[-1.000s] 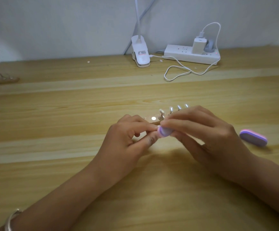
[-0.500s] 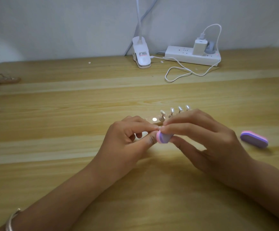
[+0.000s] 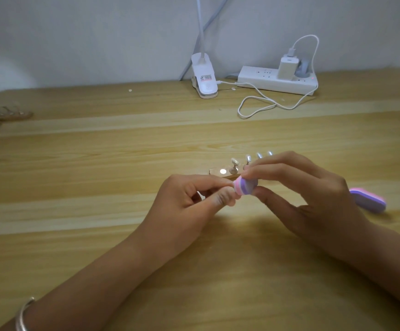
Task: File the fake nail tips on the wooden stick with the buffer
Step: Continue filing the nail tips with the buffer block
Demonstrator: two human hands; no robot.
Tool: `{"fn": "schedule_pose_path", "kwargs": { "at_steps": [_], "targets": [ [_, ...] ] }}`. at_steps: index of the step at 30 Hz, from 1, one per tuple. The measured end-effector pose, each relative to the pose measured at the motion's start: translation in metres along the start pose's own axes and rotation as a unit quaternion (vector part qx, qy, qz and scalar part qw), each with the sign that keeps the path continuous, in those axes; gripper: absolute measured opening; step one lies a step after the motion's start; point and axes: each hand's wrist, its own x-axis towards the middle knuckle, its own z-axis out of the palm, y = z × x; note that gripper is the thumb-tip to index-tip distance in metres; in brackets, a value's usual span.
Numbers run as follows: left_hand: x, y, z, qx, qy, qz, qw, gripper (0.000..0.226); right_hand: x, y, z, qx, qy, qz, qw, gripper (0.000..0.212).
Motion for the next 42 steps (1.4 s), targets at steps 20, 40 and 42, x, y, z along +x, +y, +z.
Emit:
{"fn": "schedule_pose_path", "kwargs": {
  "at_steps": [20, 40, 42],
  "targets": [
    [0.001, 0.005, -0.001, 0.019, -0.019, 0.005, 1.0, 0.022, -0.001, -0.003, 0.009, -0.03, -0.008, -0.068, 0.997, 0.014],
    [0.002, 0.009, -0.001, -0.011, -0.058, -0.012, 0.998, 0.025, 0.002, -0.005, 0.005, -0.015, 0.02, -0.046, 0.999, 0.015],
    [0.001, 0.009, 0.0, -0.016, -0.066, -0.006, 0.998, 0.026, 0.001, -0.002, 0.006, -0.038, -0.003, -0.06, 0.997, 0.017]
  ]
}}
